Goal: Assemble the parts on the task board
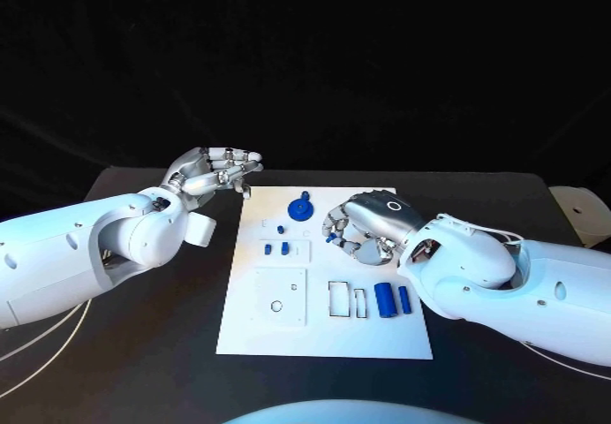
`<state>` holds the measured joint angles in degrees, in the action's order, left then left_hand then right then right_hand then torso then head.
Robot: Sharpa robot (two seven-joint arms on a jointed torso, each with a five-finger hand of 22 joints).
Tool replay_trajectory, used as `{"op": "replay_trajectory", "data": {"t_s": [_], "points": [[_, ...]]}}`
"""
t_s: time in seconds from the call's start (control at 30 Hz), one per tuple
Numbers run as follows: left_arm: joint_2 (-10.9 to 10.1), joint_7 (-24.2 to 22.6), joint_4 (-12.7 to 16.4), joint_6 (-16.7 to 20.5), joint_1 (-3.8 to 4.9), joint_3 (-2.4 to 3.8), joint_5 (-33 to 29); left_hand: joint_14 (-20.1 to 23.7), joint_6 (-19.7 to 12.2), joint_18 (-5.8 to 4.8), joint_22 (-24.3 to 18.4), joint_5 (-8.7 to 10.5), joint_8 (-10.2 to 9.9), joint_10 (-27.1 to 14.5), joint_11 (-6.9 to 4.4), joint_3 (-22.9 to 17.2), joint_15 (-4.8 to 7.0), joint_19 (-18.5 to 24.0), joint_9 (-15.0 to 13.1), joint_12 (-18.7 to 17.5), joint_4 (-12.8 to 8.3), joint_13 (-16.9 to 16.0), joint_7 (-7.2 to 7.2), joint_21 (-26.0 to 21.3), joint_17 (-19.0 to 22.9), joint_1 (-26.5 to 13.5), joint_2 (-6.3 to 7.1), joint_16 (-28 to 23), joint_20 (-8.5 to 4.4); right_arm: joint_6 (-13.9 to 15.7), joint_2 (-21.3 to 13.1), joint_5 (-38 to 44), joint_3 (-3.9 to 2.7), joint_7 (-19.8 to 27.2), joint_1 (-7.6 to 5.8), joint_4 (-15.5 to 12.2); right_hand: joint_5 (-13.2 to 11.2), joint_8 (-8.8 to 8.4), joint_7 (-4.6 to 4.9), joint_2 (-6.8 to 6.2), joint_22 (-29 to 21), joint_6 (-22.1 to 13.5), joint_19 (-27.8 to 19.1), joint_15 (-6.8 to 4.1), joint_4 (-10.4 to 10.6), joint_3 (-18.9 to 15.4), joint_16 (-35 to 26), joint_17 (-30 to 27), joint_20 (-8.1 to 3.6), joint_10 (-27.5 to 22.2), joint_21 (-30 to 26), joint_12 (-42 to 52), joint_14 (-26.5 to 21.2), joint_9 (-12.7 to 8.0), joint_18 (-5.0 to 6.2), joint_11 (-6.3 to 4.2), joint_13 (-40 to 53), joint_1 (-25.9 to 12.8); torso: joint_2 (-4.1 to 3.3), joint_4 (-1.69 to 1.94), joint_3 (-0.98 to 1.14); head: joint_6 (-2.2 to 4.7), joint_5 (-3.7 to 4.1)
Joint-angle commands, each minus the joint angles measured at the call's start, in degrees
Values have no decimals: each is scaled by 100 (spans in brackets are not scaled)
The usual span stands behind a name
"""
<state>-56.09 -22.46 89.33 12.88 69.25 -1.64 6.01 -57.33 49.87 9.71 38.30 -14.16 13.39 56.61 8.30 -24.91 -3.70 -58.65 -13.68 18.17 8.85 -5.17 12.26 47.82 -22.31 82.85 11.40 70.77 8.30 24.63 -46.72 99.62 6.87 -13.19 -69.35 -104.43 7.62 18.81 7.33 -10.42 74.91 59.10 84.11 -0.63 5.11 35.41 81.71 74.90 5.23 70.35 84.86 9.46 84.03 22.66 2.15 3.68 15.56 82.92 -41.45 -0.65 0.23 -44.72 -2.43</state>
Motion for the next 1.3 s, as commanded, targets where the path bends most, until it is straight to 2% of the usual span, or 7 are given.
{"op": "replay_trajectory", "data": {"t_s": [0.03,0.17,0.4,0.57,0.7,0.97,1.3], "points": [[36,-22,4,-104,0,2,-26,24,-36,82,-8,25,-37,-24,-5,-31,-3,9,9,19,-17,5,3,-29,9,8,40,-39,27,77,166,-148,12,120,87,-14,-18,18,6,-6,1277,53,380,-49,-27,-5,-23,209,-43,21,8,-33,288,6,-97,-46,2,-62,1,-4,-9,-44,-162],[70,-18,-4,-105,0,1,-27,26,-39,82,-10,25,-38,-27,-4,-31,-4,10,9,21,-18,5,4,-31,10,8,41,-41,28,14,376,-205,34,154,214,13,-20,18,7,-5,1275,51,377,-49,-29,-4,-29,202,-43,20,1,-37,286,7,-95,-45,1,-66,-7,-4,-5,-82,-293],[117,-6,-7,-112,1,-1,-27,28,-40,82,-11,26,-38,-30,-3,-31,-5,10,10,23,-19,5,4,-33,11,6,41,-42,29,-86,671,-266,87,196,412,210,-27,15,10,-1,1270,46,373,-48,-32,-4,-29,203,-43,21,-10,-47,285,9,-93,-43,0,-82,-11,-13,-13,-128,-399],[131,2,-8,-117,1,-2,-27,28,-40,82,-11,26,-38,-30,-3,-31,-5,10,10,23,-19,5,4,-33,11,6,41,-42,29,-117,791,-279,104,208,504,321,-29,14,11,1,1272,44,375,-48,-32,-4,-28,205,-43,21,-6,-51,285,10,-94,-42,0,-88,-14,-11,-3,-154,-460],[141,8,-10,-124,1,-2,-27,28,-40,82,-11,26,-38,-30,-3,-31,-5,10,10,23,-19,5,4,-33,11,6,41,-42,29,-174,881,-267,116,205,556,411,-30,13,11,2,1268,43,371,-48,-33,-4,-29,205,-43,21,-15,-53,285,10,-92,-41,-1,-92,-14,-1,-6,-183,-485],[157,19,-20,-141,1,-5,-27,31,-43,82,-13,27,-37,-35,-1,-30,-7,12,10,28,-20,4,4,-37,14,3,43,-46,31,-337,982,-203,141,167,623,569,-41,11,13,8,1269,35,372,-46,-36,-6,-31,204,-42,20,-13,-68,284,14,-92,-38,-2,-117,-14,-9,-3,-246,-528],[161,29,-32,-151,1,-8,-27,31,-43,82,-13,27,-37,-35,-1,-30,-7,12,10,28,-20,4,4,-37,14,3,43,-46,31,-429,988,-139,148,143,649,637,-41,11,13,8,1269,35,372,-46,-36,-6,-31,204,-42,20,-13,-68,284,14,-92,-38,-2,-117,-9,-1,-5,-281,-526]]}}
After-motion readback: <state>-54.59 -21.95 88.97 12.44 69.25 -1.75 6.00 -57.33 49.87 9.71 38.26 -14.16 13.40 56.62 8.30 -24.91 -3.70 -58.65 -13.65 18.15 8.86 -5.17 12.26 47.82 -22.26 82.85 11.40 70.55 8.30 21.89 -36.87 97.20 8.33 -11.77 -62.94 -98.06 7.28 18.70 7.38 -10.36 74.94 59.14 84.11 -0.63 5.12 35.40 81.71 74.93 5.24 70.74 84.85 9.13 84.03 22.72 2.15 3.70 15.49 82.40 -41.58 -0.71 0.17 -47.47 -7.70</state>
